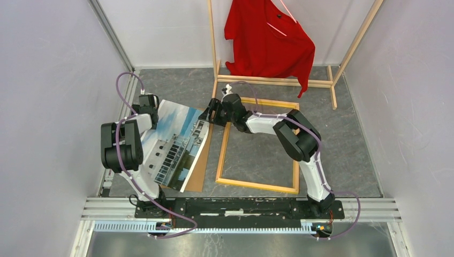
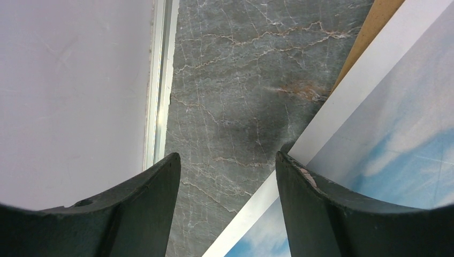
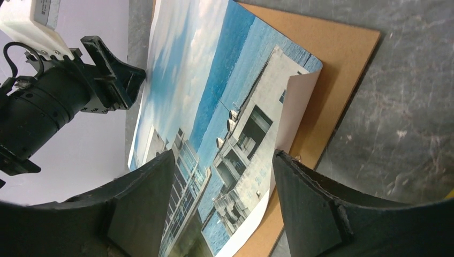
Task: Put the photo into the frame
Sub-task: Pick up the photo at the center of the board.
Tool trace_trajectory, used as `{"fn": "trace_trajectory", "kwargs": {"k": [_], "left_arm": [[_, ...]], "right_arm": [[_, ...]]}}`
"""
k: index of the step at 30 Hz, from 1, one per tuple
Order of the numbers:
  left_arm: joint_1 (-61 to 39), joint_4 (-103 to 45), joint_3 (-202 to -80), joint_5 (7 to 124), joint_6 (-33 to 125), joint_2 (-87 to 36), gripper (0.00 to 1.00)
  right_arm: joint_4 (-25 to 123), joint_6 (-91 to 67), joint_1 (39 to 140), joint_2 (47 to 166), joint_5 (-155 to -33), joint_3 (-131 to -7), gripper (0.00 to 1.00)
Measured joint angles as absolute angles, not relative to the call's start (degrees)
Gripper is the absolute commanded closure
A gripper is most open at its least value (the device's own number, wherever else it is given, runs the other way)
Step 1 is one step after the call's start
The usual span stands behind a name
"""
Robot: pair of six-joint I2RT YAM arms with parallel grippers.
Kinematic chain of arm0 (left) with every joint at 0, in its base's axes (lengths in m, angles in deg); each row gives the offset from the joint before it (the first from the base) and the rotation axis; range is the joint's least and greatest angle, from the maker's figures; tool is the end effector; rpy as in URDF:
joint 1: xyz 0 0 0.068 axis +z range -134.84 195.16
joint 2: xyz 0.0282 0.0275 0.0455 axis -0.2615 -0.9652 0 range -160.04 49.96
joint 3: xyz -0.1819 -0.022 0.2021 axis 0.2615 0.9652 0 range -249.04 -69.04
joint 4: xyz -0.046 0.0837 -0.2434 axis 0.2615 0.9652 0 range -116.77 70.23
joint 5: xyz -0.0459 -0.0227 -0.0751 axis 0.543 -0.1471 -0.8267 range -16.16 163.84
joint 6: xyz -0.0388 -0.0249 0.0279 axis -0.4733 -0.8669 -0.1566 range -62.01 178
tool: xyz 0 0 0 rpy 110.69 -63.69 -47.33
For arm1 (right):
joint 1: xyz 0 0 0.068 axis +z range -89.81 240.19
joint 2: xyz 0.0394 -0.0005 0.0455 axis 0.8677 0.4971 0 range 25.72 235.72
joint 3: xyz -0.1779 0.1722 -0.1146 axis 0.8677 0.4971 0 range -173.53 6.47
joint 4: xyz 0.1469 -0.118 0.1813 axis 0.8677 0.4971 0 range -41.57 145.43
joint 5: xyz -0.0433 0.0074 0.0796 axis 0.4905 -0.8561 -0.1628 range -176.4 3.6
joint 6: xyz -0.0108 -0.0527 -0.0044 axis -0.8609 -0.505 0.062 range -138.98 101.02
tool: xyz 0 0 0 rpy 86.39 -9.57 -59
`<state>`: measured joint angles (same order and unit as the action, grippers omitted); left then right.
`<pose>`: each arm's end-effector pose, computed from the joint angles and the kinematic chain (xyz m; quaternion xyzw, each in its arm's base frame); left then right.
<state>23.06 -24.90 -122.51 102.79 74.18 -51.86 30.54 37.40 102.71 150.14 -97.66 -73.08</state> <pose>0.3434 0.0650 0.1479 -0.0191 0.9143 0.2986 0.2731 0.3507 0.3311 0.1515 0.0514 0.8484 0.4497 0.2746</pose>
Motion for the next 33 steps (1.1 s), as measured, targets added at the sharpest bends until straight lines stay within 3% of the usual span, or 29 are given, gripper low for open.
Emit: {"fn": "trace_trajectory", "kwargs": {"k": [6,11,18,26,33], "left_arm": [[23.1,-25.2,-122.4,102.9,74.2,-51.8,0.27],[23.1,-25.2,-122.4,102.8,74.2,-51.8,0.27],[23.1,-25.2,-122.4,102.8,74.2,-51.8,0.28],[23.1,-25.1,-122.4,102.7,74.2,-51.8,0.28],[23.1,-24.9,-122.6,102.7,74.2,-51.8,0.28]], "right_arm": [[30.3,36.7,101.5,153.0,-100.8,-76.0,0.33],[32.4,36.1,101.4,153.4,-100.7,-76.2,0.2],[34.9,33.1,101.4,153.2,-98.7,-76.8,0.21],[37.0,32.6,101.4,153.2,-98.6,-77.7,0.35],[37.3,33.6,101.4,154.2,-98.3,-77.7,0.63]]}}
